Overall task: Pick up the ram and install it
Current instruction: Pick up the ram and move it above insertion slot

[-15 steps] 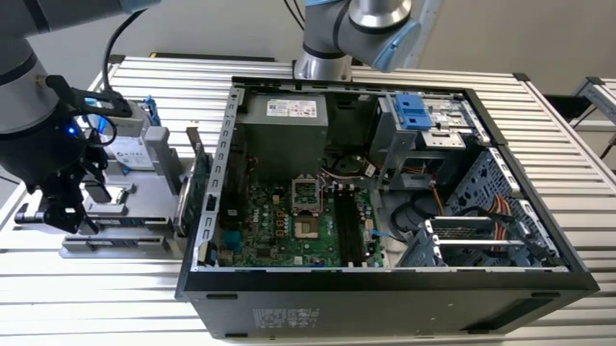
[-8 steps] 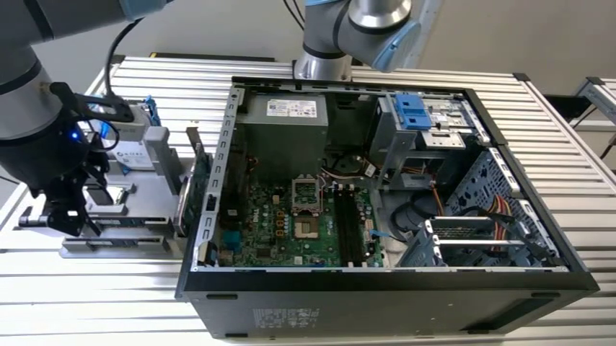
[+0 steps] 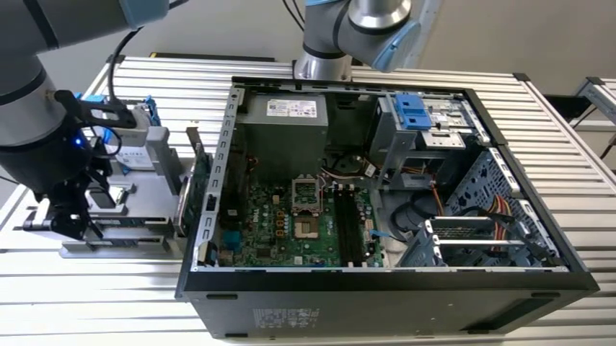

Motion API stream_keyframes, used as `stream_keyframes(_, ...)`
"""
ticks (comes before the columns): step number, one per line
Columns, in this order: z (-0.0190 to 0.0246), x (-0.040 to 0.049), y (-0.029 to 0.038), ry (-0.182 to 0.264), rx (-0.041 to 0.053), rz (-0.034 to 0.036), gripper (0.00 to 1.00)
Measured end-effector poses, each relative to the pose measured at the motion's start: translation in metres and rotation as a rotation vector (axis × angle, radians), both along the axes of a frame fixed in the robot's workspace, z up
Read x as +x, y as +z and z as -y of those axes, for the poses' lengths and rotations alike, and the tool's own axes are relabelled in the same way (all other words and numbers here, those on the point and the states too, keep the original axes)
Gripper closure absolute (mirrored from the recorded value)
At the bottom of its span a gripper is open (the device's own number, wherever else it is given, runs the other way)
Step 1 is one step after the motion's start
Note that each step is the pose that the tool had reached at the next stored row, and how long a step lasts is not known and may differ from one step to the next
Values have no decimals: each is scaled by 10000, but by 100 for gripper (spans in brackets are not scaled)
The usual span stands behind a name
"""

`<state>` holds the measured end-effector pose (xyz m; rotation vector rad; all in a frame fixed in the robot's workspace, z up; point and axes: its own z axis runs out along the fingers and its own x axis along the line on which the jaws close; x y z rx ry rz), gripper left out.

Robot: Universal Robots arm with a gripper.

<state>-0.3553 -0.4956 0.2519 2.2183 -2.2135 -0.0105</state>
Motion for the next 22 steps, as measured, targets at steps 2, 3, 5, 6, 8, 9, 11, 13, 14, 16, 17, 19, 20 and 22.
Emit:
stream_keyframes(2,0,0,-19,-20,-1,0,0)
stream_keyframes(3,0,0,-29,-24,0,0,0)
stream_keyframes(5,0,0,-49,-31,0,0,0)
stream_keyframes(6,0,0,-58,-33,-1,0,0)
stream_keyframes(8,0,0,-74,-36,-1,-1,0)
stream_keyframes(9,0,0,-84,-37,0,0,0)
stream_keyframes(11,0,0,-102,-42,0,0,0)
stream_keyframes(13,0,0,-120,-46,0,0,0)
stream_keyframes(14,0,0,-130,-49,0,0,0)
stream_keyframes(16,0,0,-150,-53,0,0,0)
stream_keyframes(17,0,0,-160,-56,-1,-1,0)
stream_keyframes(19,0,0,-180,-61,0,0,0)
stream_keyframes(20,0,0,-191,-65,0,0,0)
stream_keyframes(22,0,0,-210,-71,-1,0,0)
